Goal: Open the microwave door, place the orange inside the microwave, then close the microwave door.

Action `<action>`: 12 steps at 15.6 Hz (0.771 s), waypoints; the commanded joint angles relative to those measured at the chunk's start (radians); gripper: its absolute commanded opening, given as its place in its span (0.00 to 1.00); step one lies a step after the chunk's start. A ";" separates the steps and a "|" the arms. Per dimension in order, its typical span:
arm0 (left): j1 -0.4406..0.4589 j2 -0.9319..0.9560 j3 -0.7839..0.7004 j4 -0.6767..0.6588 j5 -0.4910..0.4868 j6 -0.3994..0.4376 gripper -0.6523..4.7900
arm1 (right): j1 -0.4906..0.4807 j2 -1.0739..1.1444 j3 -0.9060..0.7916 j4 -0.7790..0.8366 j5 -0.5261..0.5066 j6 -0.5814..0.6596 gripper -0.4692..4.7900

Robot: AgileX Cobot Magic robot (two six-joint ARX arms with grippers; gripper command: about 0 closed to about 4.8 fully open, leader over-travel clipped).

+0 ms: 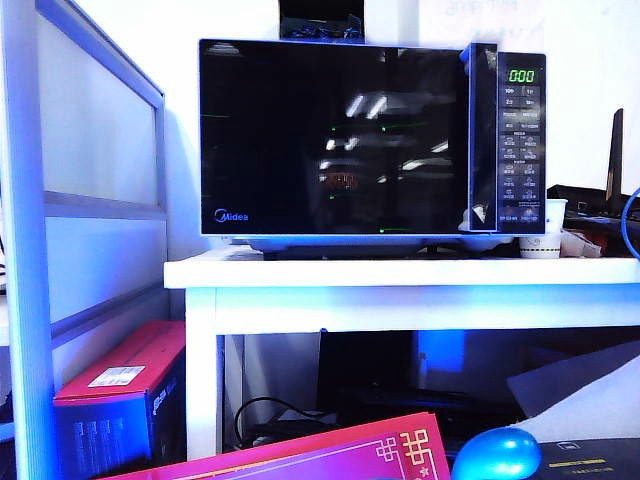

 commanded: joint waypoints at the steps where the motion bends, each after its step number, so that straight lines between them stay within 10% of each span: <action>1: 0.002 -0.006 0.002 0.013 0.000 -0.006 0.11 | 0.001 0.011 0.002 -0.003 -0.003 -0.010 0.09; 12: 0.001 -0.312 0.003 0.115 0.003 -0.015 0.11 | 0.001 -0.037 0.003 0.031 0.000 -0.010 0.09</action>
